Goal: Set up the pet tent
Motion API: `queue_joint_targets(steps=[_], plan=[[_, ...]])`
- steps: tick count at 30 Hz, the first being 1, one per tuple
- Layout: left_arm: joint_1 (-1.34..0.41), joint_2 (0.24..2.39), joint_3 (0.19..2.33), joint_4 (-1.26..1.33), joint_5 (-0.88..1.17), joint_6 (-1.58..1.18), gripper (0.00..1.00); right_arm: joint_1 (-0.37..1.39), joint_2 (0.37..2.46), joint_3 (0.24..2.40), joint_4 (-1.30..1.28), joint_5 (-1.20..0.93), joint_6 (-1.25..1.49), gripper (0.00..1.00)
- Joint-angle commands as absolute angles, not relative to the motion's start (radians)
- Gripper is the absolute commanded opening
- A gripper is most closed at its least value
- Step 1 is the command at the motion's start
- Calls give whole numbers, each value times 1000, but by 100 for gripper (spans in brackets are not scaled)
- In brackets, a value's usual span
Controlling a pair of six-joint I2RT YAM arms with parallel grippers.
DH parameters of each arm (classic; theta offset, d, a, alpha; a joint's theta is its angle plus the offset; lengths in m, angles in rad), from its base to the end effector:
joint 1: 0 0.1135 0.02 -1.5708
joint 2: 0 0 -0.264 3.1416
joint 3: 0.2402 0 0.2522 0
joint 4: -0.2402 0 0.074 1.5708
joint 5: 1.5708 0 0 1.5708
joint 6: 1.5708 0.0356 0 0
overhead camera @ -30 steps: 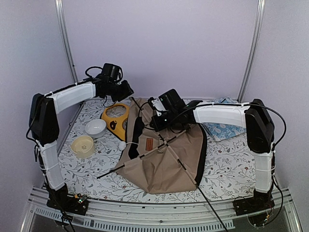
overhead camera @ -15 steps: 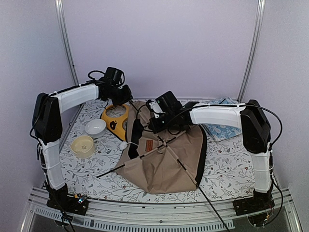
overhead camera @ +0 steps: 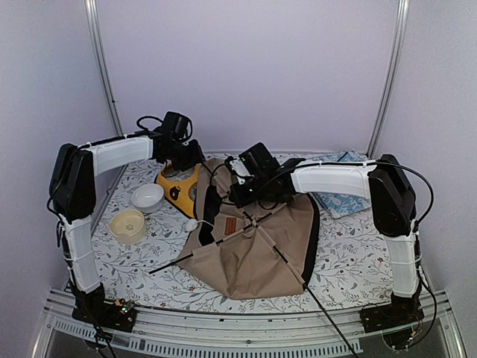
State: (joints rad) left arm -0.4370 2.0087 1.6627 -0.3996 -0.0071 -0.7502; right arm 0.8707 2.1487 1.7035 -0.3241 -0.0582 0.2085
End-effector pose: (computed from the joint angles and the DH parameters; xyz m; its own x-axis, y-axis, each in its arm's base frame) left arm 0.4198 -0.1958 0.2516 -0.7350 -0.4092 -0.5407 -0.1129 0.8602 -0.4974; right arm 0.3140 0.3759 0.2071 -0.6021 -0.3940 -0.6945 -0.6805 0.7081 0.1883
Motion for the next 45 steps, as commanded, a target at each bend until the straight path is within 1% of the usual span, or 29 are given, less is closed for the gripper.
queue_joint_targets(steps=[1,2,5,12,13,14,15,17,20,23,26,28,30,31,35,38,41,45], plan=[[-427,1947,1568,-337,56,-748,42,880,2138,1716,-337,-42,214,7],[-424,1929,1547,-315,77,-760,43,880,2138,1721,-336,-46,210,9],[-421,1924,1517,-258,130,-793,44,879,2124,1730,-332,-58,206,20],[-411,1956,1531,-205,188,-834,41,879,2066,1734,-296,-26,179,61],[-408,1956,1530,-200,193,-835,41,879,2063,1737,-286,-21,171,68],[-407,1957,1528,-196,193,-835,40,879,2060,1739,-267,-26,159,80],[-404,1957,1527,-193,195,-837,39,874,2060,1743,-250,-35,151,98],[-398,1952,1520,-194,199,-833,37,848,2073,1785,-236,-85,153,99],[-387,1910,1486,-188,175,-821,38,796,2105,1859,-215,-169,168,99],[-358,1872,1447,-167,177,-815,45,747,2138,1916,-172,-293,192,99],[-321,1867,1443,-167,201,-807,50,705,2204,1992,-134,-502,226,99],[-294,1872,1450,-159,220,-802,54,697,2263,2068,-145,-550,240,99],[-277,1899,1482,-172,244,-790,59,707,2354,2199,-268,-501,225,93],[-270,1916,1505,-186,261,-788,60,718,2383,2242,-323,-437,206,90],[-251,1985,1579,-220,321,-783,62,797,2384,2208,-370,-154,53,86],[-235,2004,1586,-217,355,-791,63,842,2401,2207,-370,-6,-38,83],[-225,2004,1575,-212,368,-790,64,849,2416,2206,-385,73,-70,78],[-225,1996,1541,-178,375,-801,64,856,2428,2192,-410,96,-73,71]])
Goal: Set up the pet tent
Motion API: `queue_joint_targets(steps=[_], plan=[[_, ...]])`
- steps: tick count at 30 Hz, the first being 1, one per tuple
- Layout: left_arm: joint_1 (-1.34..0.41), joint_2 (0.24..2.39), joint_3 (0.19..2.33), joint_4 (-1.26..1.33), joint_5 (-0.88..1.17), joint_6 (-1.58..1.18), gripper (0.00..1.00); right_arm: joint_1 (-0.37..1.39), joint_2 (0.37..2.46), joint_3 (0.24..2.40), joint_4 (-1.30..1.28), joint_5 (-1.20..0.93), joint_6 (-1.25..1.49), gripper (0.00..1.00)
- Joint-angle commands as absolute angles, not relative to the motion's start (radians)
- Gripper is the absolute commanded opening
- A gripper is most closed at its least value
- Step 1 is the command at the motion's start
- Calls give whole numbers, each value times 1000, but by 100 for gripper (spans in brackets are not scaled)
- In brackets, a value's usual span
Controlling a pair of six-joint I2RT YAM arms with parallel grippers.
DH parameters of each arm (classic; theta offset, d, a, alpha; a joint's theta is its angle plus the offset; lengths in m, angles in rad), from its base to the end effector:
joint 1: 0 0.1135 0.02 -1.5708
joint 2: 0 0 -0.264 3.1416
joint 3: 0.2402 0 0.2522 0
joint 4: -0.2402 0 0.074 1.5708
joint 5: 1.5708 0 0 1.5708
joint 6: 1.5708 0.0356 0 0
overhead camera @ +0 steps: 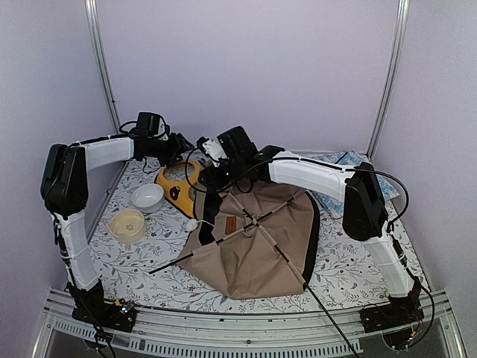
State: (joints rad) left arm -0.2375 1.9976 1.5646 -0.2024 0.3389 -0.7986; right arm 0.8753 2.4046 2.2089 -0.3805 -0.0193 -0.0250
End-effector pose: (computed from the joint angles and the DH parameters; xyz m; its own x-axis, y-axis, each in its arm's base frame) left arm 0.4476 -0.1205 0.2416 -0.7477 -0.5141 -0.4202 -0.0770 0.6957 -0.7142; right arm 0.3579 0.4299 0.2424 -0.3296 -0.4339 -0.8385 -0.7864 0.6176 -0.0105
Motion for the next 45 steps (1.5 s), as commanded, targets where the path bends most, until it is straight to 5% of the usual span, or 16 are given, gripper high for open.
queue_joint_targets(steps=[1,7,14,18,23,35,45], plan=[[-225,1997,1533,-171,379,-805,64,857,2434,2191,-416,114,-73,70],[-225,1996,1503,-158,371,-799,66,858,2430,2169,-456,262,-54,64],[-224,2015,1475,-119,406,-807,69,858,2468,2155,-444,166,-63,61],[-224,2022,1473,-109,431,-804,69,857,2488,2176,-480,162,-62,42],[-225,2007,1428,-71,465,-800,63,833,2439,2174,-496,99,-39,1],[-244,1934,1232,174,635,-832,52,807,2179,1994,-353,-92,92,0],[-272,1885,1129,457,750,-911,57,806,2145,1961,-328,-164,151,0]])
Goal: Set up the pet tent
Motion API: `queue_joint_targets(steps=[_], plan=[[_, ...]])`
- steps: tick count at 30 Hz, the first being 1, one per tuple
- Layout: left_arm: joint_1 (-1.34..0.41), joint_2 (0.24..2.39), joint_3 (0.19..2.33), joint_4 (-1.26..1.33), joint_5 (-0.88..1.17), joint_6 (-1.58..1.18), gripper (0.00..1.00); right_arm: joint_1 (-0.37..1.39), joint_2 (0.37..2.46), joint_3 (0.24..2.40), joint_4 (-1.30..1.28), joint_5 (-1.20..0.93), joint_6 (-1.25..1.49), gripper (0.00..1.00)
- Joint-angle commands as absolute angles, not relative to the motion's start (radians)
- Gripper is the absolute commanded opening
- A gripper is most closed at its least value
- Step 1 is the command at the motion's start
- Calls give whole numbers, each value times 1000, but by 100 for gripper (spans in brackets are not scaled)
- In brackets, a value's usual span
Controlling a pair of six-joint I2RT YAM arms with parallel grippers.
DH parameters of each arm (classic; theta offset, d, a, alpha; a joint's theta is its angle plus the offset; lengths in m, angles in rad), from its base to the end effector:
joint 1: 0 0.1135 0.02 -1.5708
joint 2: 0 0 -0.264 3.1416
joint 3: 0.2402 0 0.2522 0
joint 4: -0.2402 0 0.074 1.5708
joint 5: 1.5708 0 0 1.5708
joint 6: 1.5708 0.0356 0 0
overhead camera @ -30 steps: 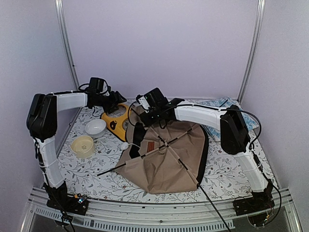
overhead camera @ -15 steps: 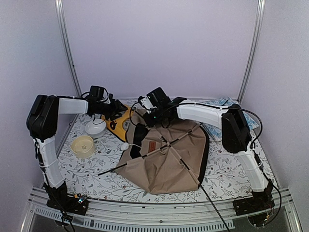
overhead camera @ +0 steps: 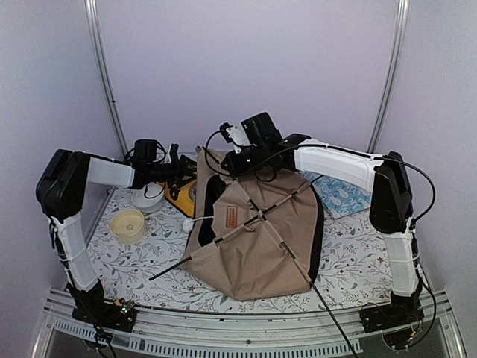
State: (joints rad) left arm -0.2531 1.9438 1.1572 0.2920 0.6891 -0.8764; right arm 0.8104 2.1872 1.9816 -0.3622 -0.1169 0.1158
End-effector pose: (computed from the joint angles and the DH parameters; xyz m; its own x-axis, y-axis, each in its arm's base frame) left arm 0.4019 -0.1273 0.1801 -0.8589 -0.3904 -0.3313 0.1173 0.4798 -0.8695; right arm 0.3532 0.3774 0.2788 -0.4591 -0.3162 -0.8302 -0.7393 0.6542 0.1597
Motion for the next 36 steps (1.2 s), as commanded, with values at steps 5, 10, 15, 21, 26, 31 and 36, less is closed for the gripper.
queue_joint_targets(steps=[5,10,15,21,26,31,36], plan=[[-247,1807,1034,521,717,-945,57,806,2131,1948,-316,-185,168,0],[-204,1745,922,618,719,-939,66,807,2114,1925,-302,-212,188,0],[-223,1781,951,651,757,-955,68,808,2099,1904,-291,-216,200,0],[-268,1819,1042,519,708,-900,63,809,2087,1889,-281,-224,213,0],[-269,1809,1048,428,629,-861,58,810,2078,1877,-282,-224,216,0],[-267,1816,1063,375,593,-804,55,811,2073,1872,-278,-232,219,0],[-269,1867,1077,463,679,-811,54,813,2074,1870,-276,-235,219,0]])
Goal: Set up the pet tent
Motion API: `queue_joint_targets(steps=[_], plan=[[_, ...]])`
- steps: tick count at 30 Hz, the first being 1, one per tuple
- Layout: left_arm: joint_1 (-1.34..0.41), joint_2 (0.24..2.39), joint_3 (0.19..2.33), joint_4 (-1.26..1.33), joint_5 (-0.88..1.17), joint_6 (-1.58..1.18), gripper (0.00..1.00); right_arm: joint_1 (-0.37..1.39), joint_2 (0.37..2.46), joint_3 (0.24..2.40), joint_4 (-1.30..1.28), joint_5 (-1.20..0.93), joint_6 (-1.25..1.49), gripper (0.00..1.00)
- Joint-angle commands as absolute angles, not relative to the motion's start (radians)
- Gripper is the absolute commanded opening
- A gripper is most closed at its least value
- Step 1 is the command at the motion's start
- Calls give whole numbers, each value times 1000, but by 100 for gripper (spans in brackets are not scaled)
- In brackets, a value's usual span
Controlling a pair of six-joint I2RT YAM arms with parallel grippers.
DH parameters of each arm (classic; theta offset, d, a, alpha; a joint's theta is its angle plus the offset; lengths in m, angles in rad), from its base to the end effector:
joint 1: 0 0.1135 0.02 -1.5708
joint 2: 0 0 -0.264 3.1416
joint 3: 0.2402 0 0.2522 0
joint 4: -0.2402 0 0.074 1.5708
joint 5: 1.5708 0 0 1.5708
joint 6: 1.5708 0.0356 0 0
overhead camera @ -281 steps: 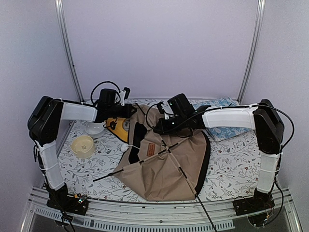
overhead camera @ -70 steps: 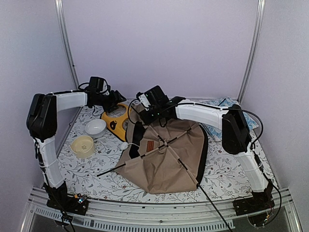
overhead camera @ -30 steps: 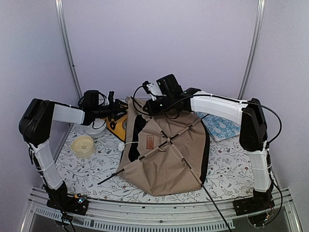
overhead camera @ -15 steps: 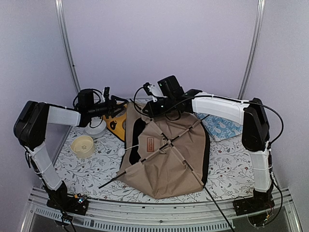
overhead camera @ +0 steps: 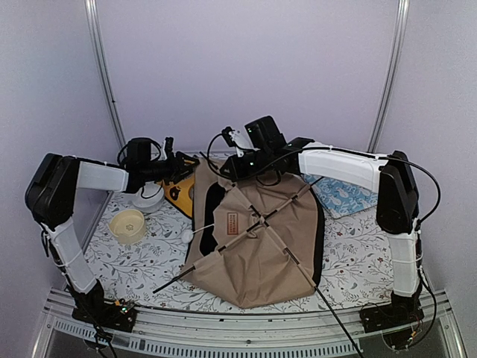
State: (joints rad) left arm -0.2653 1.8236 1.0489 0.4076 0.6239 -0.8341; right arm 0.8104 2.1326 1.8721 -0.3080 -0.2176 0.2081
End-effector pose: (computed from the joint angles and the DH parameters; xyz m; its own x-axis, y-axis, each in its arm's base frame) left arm 0.3797 -0.1247 0.2037 -0.7801 -0.4110 -0.4718 0.2400 0.4998 -0.8322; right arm 0.3421 0.3708 0.2732 -0.5351 -0.2699 -0.8005 -0.7382 0.6101 0.2878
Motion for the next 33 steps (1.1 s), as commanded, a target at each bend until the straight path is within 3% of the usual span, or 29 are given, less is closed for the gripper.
queue_joint_targets(steps=[1,4,7,13,20,33], plan=[[-270,1877,1083,484,700,-818,53,813,2075,1870,-276,-236,219,0],[-274,1892,1092,511,713,-825,49,812,2077,1868,-276,-236,219,0],[-274,1900,1100,522,722,-824,37,814,2076,1868,-276,-237,221,0],[-276,1904,1127,561,742,-806,24,814,2079,1864,-281,-242,221,0],[-278,1897,1160,516,729,-743,0,813,2075,1862,-285,-241,221,0],[-313,1823,1164,336,574,-442,0,812,2059,1838,-282,-221,225,0]])
